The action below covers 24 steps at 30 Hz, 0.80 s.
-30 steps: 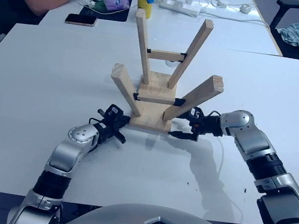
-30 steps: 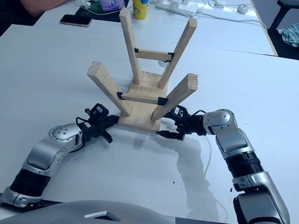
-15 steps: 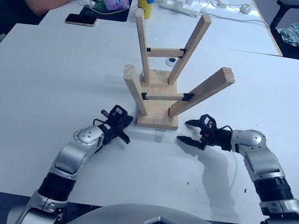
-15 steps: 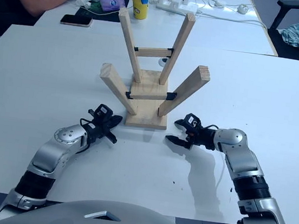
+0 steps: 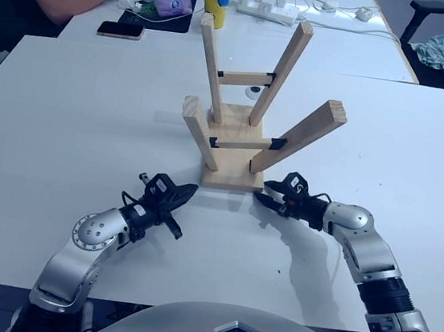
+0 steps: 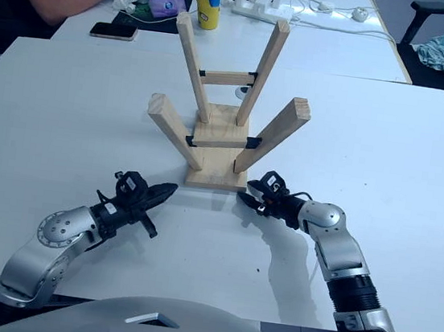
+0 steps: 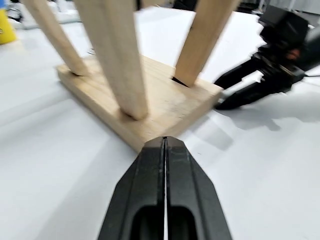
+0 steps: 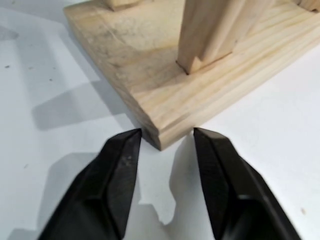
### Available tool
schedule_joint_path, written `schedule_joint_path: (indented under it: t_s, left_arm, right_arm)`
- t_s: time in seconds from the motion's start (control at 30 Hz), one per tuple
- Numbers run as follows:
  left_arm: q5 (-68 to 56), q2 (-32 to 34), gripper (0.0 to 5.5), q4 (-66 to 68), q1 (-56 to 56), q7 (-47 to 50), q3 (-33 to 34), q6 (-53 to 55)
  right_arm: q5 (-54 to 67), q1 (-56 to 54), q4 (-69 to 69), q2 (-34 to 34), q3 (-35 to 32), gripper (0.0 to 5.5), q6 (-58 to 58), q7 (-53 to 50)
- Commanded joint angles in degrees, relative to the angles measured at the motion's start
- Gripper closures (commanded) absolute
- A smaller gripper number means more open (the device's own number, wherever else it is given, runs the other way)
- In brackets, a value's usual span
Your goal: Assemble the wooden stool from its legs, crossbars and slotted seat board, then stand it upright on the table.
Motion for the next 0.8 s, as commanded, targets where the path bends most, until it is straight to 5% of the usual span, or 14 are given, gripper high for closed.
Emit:
schedule_joint_path:
  t_s: [0.03,0.33,0.8]
  left_arm:
    - [-0.46,-1.81,5.50,0.47,-5.64,0.61,-2.25,2.50]
    - [3.25,-7.16,5.50,8.70,-16.16,6.51,-5.86,7.90]
    - [5.47,-11.17,5.50,17.72,-20.39,12.20,-4.22,11.34]
  right_arm:
    - [-1.68,-0.11,1.14,0.47,1.48,4.19,1.92,-0.35]
    - [-2.66,-2.66,3.92,0.80,2.66,5.45,0.96,-0.12]
    - [-2.79,-4.31,4.75,1.15,4.04,5.50,0.88,1.92]
